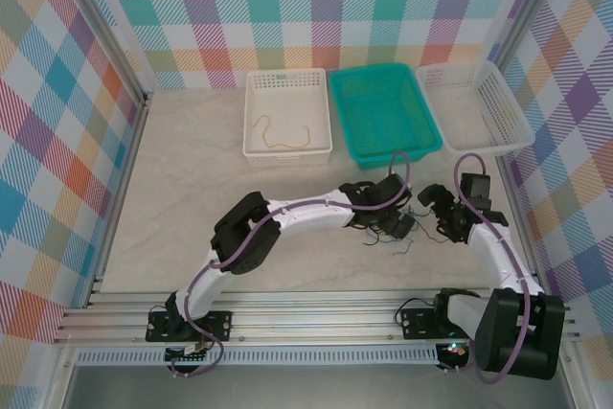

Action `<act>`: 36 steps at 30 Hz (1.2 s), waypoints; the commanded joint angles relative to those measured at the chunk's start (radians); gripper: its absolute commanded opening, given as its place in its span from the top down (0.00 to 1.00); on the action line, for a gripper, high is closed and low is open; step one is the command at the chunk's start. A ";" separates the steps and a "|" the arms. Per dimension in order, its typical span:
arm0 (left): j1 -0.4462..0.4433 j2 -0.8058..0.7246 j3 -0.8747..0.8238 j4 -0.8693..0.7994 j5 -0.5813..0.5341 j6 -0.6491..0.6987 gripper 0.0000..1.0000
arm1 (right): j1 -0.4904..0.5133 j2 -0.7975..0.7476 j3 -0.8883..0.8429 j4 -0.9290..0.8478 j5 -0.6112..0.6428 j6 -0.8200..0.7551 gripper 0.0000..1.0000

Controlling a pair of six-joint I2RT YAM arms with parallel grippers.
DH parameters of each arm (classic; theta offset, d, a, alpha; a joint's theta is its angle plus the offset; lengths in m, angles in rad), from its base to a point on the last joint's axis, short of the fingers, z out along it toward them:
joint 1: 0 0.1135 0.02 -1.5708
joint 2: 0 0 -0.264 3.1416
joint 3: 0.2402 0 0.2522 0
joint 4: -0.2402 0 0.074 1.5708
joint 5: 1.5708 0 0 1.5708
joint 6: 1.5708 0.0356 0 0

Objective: Untangle the cables

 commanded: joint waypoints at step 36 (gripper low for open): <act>0.048 -0.449 -0.736 0.339 -0.324 -0.137 1.00 | 0.171 0.311 0.231 -0.007 -0.310 -0.003 0.03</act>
